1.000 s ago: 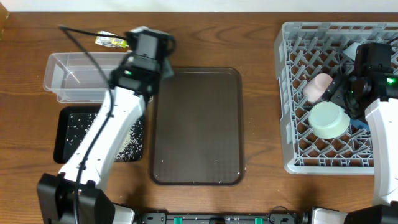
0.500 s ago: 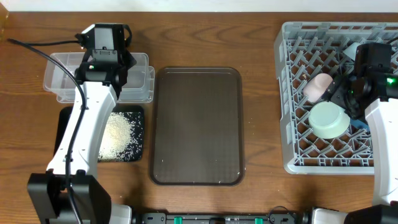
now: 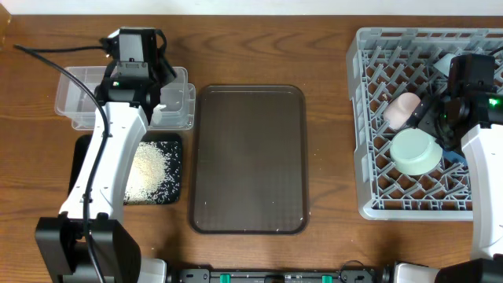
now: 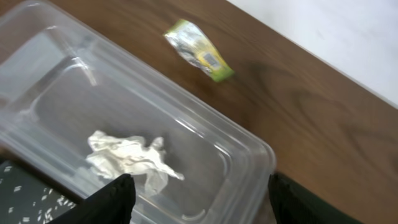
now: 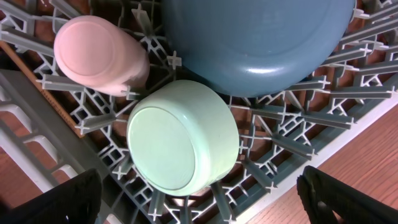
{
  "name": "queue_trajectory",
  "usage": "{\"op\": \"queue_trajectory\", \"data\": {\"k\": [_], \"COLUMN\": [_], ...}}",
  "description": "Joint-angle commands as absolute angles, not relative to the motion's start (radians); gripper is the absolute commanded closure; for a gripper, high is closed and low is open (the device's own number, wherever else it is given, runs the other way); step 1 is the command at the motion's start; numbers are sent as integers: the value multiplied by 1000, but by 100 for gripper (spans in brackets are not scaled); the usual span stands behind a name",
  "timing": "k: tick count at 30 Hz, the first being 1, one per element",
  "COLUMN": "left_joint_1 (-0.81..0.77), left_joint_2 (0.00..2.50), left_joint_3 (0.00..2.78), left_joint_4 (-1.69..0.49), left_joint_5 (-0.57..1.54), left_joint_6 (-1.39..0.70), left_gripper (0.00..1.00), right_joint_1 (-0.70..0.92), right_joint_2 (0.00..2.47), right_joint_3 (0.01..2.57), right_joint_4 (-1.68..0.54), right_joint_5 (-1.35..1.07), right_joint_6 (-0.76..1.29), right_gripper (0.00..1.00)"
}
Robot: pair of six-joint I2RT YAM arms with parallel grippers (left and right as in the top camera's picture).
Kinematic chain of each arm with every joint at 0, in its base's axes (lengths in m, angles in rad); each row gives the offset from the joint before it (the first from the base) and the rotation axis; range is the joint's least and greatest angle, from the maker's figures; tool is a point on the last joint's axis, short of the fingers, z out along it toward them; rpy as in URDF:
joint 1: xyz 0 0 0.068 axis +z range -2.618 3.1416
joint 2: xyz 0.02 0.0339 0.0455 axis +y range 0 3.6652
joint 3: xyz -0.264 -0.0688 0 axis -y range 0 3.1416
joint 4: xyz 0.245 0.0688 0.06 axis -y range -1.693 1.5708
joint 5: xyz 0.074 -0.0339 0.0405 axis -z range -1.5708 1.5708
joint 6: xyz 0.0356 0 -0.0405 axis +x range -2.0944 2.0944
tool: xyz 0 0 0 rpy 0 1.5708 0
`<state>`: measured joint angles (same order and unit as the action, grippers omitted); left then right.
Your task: Sort waste into correct bins and load items into the dishwasher rack
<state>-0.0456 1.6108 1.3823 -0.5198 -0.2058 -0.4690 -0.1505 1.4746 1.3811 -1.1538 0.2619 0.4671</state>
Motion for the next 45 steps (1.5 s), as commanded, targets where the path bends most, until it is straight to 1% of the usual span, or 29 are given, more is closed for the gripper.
{"op": "queue_trajectory", "data": {"k": [1,5,8,15,18,25,27,30,31,35,42,45], "left_joint_1": [-42,-42,-39,11,46,118,131,150,154,165,179,179], "left_joint_2": [1618,1642,1705,2009,2119,2238,2262,2302,2317,2383,2419,2419], "left_joint_3": [1477,1634,1794,2259,2368,2380,2380,2380,2380,2380,2380,2380], "left_joint_4": [-539,-591,-651,-879,-886,-754,-725,-694,-694,-732,-757,-766], "left_joint_5": [-116,-115,-115,-115,-115,-87,-31,116,136,146,146,146], "left_joint_6": [-328,-242,-189,-126,-124,-216,-215,-218,-231,-238,-236,-196], "left_gripper": [29,29,28,28,27,25,26,25,24,22,21,21], "right_joint_1": [-150,-150,-150,-150,-150,-150,-150,-150,-150,-150,-150,-150], "right_joint_2": [1476,1476,1476,1476,1476,1476,1476,1476,1476,1476,1476,1476], "right_joint_3": [1388,1388,1388,1388,1388,1388,1388,1388,1388,1388,1388,1388], "right_joint_4": [-1153,-1153,-1153,-1153,-1153,-1153,-1153,-1153,-1153,-1153,-1153,-1153], "right_joint_5": [272,272,272,272,272,272,272,272,272,272,272,272], "right_joint_6": [482,482,482,482,482,482,482,482,482,482,482,482], "right_gripper": [1,1,1,1,1,1,1,1,1,1,1,1]}}
